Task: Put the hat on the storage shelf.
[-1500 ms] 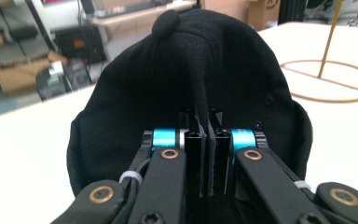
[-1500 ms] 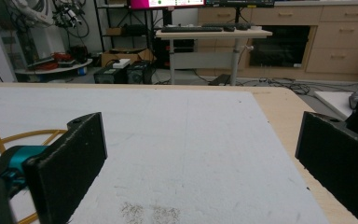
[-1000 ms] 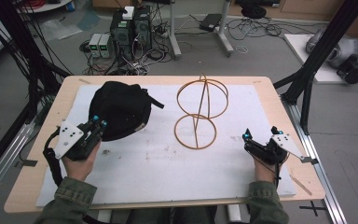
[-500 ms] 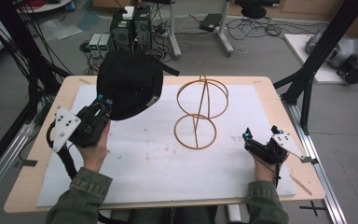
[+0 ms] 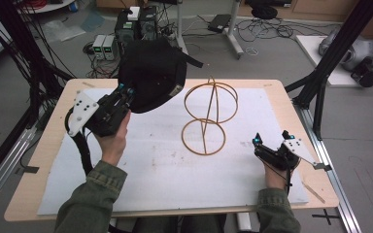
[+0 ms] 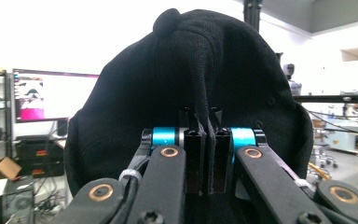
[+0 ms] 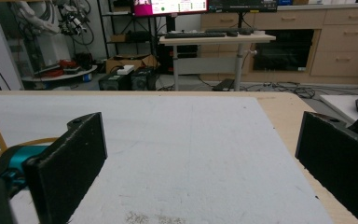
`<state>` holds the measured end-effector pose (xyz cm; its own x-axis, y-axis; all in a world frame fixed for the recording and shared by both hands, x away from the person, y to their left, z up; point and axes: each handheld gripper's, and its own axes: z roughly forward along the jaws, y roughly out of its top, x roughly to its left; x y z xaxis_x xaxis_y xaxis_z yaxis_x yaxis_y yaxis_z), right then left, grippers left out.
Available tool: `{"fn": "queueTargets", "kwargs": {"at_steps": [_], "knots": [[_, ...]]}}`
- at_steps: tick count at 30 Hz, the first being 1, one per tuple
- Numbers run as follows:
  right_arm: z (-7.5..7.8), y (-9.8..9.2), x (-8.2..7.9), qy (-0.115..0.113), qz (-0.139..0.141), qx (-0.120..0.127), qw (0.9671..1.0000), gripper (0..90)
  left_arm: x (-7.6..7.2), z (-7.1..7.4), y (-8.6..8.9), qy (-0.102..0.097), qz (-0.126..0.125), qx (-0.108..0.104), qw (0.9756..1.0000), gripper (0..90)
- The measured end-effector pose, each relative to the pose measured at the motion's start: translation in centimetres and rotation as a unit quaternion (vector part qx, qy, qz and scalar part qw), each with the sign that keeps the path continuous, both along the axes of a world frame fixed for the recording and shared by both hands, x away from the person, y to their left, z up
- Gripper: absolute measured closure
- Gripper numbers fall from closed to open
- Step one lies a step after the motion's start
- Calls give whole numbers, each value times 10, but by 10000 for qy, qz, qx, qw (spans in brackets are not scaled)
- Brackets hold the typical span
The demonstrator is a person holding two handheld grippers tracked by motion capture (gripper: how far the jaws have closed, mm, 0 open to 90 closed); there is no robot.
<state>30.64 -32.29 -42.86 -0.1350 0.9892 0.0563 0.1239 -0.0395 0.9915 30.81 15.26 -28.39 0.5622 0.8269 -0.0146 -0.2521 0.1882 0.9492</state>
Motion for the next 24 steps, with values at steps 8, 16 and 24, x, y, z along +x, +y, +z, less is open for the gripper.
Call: {"fn": "queueTargets", "kwargs": {"at_steps": [8, 16, 24], "knots": [[0, 3, 0, -2, 32, -36, 10000, 9, 13, 1, -28, 111, -307, 67, 9994, 877], [0, 5, 0, 2, 69, -133, 9999, 9, 24, 4, -65, 135, -722, -6, 9973, 877], [0, 7, 1, -28, 131, -125, 9998, 9, 34, -1, -99, 245, -982, 58, 9948, 877]]}}
